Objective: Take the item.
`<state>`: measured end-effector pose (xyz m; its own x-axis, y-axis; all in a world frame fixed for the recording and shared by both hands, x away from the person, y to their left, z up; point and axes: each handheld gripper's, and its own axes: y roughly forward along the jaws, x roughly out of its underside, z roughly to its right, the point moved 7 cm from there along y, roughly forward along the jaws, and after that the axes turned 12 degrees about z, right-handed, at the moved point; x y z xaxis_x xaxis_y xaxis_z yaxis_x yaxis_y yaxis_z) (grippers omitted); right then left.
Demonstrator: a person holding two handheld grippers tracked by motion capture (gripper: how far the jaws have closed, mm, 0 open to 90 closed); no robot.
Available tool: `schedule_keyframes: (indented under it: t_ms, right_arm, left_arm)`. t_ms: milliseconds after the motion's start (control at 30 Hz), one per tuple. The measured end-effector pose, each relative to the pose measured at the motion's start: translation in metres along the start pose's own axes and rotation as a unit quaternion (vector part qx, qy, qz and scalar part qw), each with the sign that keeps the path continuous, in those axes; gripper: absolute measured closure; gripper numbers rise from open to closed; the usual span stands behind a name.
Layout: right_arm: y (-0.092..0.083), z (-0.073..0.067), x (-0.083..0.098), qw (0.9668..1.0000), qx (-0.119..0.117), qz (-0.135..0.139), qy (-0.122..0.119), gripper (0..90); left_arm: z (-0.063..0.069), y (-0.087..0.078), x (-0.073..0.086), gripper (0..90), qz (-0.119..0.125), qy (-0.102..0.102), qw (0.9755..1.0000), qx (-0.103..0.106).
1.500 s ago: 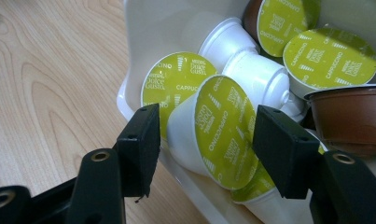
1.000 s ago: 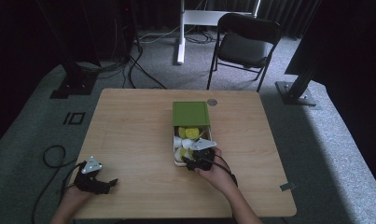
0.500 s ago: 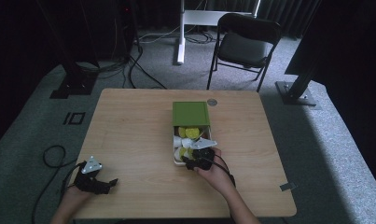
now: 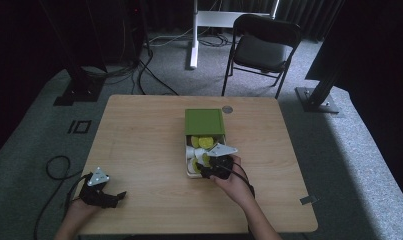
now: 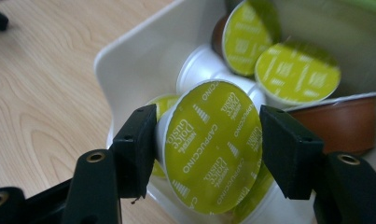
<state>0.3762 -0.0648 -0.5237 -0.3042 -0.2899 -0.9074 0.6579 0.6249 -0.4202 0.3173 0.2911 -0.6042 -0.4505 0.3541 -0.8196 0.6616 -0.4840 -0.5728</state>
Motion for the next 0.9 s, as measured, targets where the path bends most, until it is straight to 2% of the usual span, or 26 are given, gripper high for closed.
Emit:
schedule_keyframes:
  t_ms: [200, 433, 667, 900]
  right_arm:
    - [-0.009, 0.007, -0.014, 0.9998, 0.003, 0.02, 0.009, 39.3]
    - [-0.021, 0.018, -0.033, 0.9987, 0.014, 0.049, 0.003, 39.4]
    - [-0.031, 0.032, -0.048, 0.9955, 0.044, 0.083, -0.007, 39.4]
    - [-0.042, 0.059, -0.056, 0.9919, 0.084, 0.095, -0.003, 39.3]
  left_arm:
    - [0.0, 0.0, 0.0, 0.5, -0.001, 0.001, 1.0, 0.0]
    - [0.0, 0.0, 0.0, 0.5, 0.0, 0.001, 1.0, 0.0]
    - [0.0, 0.0, 0.0, 0.5, 0.0, 0.001, 1.0, 0.0]
    - [0.0, 0.0, 0.0, 0.5, 0.0, 0.001, 1.0, 0.0]
